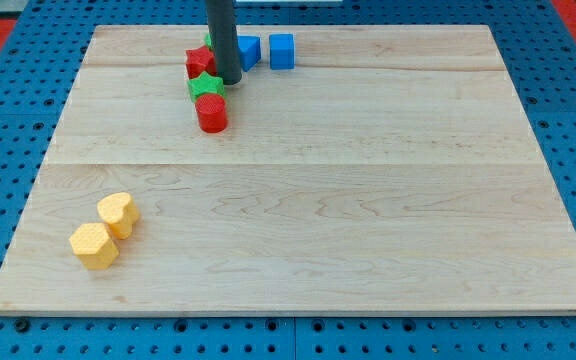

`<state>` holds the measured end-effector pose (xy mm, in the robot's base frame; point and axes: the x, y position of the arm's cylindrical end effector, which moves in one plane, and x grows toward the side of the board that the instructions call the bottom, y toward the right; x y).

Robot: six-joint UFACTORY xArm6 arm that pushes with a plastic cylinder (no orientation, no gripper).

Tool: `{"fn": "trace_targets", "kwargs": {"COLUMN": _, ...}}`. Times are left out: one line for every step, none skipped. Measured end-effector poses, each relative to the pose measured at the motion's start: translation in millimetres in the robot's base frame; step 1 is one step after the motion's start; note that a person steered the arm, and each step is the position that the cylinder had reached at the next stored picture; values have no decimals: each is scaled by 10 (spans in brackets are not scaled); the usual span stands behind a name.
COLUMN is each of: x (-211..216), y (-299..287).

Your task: Move the arm parallel to the green star

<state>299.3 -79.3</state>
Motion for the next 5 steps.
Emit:
{"fn": "trace_targets", "kwargs": {"x": 0, "y": 8}}
{"fn": "trace_targets", "kwargs": {"x": 0, "y": 166}}
{"fn": "trace_targets", "kwargs": {"x": 0, "y": 310}}
{"fn": "trace_targets", "kwargs": {"x": 31, "y": 465}}
{"fn": "trace_targets", "kwargs": {"x": 49, "y": 604}}
